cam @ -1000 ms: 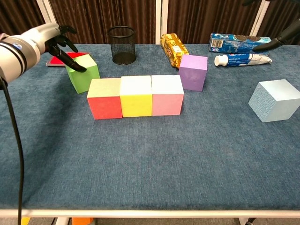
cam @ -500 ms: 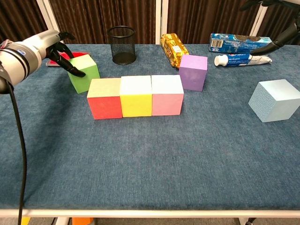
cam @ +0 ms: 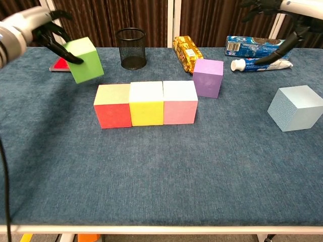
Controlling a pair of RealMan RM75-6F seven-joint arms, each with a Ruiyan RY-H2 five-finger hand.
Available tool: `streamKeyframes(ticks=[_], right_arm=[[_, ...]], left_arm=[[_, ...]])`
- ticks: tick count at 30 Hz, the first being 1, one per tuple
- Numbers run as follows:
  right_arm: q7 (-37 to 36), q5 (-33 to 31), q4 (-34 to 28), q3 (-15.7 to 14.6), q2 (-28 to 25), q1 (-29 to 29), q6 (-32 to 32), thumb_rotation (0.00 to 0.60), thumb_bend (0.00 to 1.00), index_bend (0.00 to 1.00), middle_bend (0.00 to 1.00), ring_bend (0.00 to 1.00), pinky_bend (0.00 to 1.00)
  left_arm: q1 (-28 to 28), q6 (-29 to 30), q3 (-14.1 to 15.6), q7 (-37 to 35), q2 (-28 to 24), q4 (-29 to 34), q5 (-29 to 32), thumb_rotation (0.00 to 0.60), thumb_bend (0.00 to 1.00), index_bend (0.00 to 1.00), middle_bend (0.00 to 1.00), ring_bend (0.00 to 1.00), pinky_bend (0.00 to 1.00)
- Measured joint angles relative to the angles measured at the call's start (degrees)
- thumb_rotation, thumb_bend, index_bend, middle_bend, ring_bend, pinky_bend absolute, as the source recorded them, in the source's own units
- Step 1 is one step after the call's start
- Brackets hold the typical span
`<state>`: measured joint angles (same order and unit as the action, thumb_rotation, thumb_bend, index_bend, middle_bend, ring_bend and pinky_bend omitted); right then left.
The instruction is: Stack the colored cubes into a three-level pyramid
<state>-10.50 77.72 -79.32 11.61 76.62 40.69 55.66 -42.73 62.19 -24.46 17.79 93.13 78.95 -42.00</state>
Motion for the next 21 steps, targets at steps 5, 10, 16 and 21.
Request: streamKeyframes(ticks=[5,10,16,21], right_arm=[[6.7,-5.7,1.3,2.1,3.1,2.6,-2.5,0.6,0.0,0.0,0.15,0.0,0.0],[13.4,-13.7,3.7,4.3,6.8,6.2,-6.4,0.6,0.0,0.0,0.15,0.0,0.0],[19.8,-22.7,6.8,5.9,11.0,10.3,-10.8,0.6,0.0,0.0,0.15,0.0,0.0],[24.4,-27.5,8.2,5.9,13.0,12.6,-12.2,0.6,0.0,0.0,0.16,0.0,0.0]], left_arm=[[3.1,-0.8,2.2,-4.7,-5.6,4.6,-6.2,0.6,0.09,0.08,0.47,0.13,0.21],[5.7,-1.9,4.0,-9.8,-10.1,7.7,-10.8,0.6,0.09,0.08,0.47,0.13,0.21],[7.4,-3.4,5.3,-14.2,-13.2,9.5,-13.2,0.6,0.09,0.08,0.47,0.13,0.21],[8.3,-4.3,5.9,-17.4,-15.1,10.1,-15.3,0.6,0.09,0.08,0.47,0.13,0.21]])
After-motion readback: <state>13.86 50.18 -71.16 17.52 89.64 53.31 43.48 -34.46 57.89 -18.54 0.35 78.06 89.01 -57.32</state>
